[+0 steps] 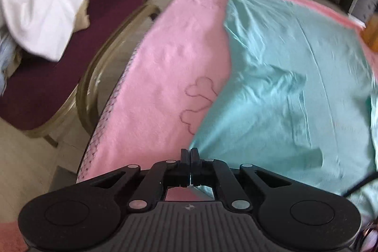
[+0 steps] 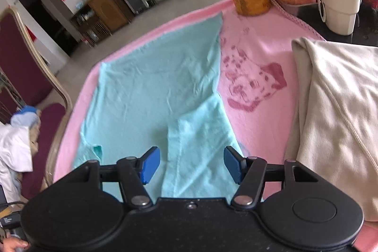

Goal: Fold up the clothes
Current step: 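Fold the held side edge over the shirt body with the left gripper, release, then move both open grippers to the collar end of the folded shirt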

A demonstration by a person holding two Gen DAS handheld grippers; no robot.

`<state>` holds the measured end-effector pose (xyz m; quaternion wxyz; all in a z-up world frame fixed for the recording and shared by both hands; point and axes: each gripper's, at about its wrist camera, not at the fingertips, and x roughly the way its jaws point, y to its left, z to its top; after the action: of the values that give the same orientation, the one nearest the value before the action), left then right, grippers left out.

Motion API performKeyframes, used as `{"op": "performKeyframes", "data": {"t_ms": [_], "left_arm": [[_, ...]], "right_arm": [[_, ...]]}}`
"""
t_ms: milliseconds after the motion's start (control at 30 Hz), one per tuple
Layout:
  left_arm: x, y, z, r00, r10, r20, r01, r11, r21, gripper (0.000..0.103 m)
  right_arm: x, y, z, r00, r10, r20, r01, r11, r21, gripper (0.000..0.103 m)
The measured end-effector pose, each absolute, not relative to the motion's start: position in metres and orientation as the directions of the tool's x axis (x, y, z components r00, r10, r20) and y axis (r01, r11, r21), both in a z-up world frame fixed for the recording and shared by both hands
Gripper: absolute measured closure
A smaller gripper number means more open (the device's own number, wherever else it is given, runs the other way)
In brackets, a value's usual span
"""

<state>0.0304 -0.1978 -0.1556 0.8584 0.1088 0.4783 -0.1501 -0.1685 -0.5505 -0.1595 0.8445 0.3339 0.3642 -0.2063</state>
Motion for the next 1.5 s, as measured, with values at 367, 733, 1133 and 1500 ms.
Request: {"op": "performKeyframes", "data": {"t_ms": [367, 733, 1133, 1500], "left_arm": [[0.064, -0.229, -0.136, 0.482, -0.312, -0.819, 0.469, 0.881, -0.059, 0.085], [0.118, -0.281, -0.167, 0.49, -0.351, -0.798, 0.482, 0.872, -0.088, 0.087], [0.066, -0.251, -0.157, 0.482, -0.32, -0.816, 0.465, 0.882, -0.071, 0.084], [0.003, -0.228, -0.17, 0.361, -0.333, -0.871, 0.535, 0.839, -0.098, 0.085]], "right_arm": [[-0.159, -0.566, -0.168, 0.607, -0.174, -0.775, 0.668, 0.64, 0.38, 0.086], [-0.128, -0.558, -0.197, 0.506, -0.129, -0.853, 0.662, 0.691, 0.289, 0.081], [-0.14, -0.553, -0.196, 0.478, -0.13, -0.869, 0.657, 0.709, 0.255, 0.078], [-0.178, -0.525, -0.192, 0.396, -0.12, -0.911, 0.672, 0.713, 0.198, 0.073]]}}
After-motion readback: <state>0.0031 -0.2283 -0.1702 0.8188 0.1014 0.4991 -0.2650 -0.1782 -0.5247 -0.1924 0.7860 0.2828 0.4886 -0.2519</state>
